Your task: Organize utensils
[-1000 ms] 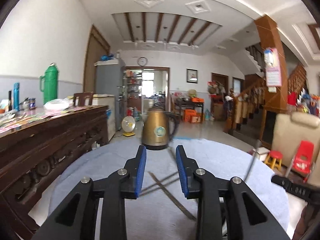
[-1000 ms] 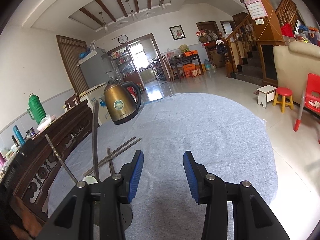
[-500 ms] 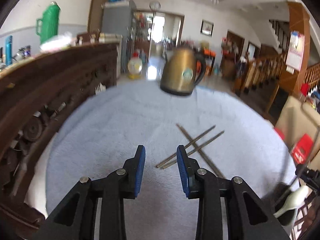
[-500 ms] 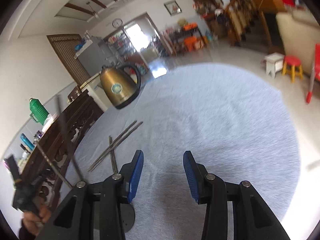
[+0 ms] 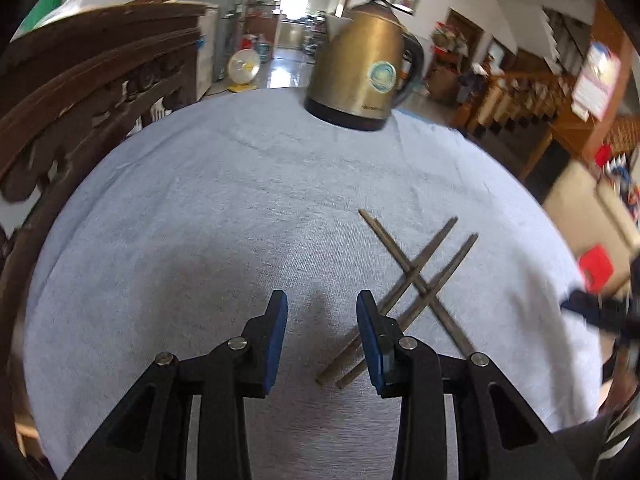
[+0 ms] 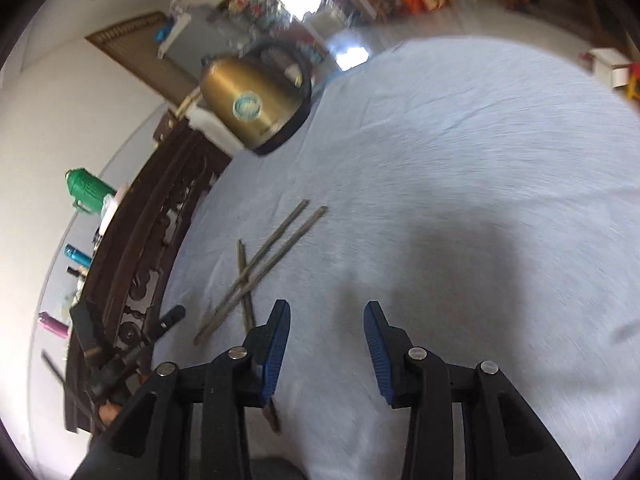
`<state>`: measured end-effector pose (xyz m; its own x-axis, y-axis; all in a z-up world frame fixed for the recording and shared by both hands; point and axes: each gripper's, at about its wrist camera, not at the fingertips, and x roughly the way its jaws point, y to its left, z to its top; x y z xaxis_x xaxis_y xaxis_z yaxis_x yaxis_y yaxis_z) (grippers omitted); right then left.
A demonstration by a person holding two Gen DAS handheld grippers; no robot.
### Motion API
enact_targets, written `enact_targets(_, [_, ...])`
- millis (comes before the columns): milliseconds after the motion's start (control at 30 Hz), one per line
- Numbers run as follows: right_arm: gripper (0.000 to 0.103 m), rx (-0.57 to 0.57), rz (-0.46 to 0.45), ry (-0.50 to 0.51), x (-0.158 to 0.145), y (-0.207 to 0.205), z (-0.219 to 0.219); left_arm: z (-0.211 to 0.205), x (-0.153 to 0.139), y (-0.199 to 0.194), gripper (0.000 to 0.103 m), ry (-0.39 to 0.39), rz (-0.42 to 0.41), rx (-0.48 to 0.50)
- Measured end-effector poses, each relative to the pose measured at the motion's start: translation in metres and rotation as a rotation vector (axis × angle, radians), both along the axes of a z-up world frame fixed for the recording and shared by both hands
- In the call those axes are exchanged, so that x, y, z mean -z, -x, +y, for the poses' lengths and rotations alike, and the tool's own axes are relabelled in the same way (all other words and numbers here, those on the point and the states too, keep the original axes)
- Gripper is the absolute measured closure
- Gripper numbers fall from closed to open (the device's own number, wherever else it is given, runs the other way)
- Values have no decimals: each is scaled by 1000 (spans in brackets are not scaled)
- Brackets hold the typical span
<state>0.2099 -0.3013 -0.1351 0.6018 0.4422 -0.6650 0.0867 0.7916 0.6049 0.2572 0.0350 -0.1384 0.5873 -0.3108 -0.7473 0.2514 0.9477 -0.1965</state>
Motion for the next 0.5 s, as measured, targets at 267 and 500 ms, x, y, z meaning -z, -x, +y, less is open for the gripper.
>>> enact_targets(267, [67,-71,149,-96,20,-98,27,10,25,-21,65,20,143,42])
enact_targets(500, [72,-33,262,-77,38,-129,36,-13,25,-1,63,89,196,202])
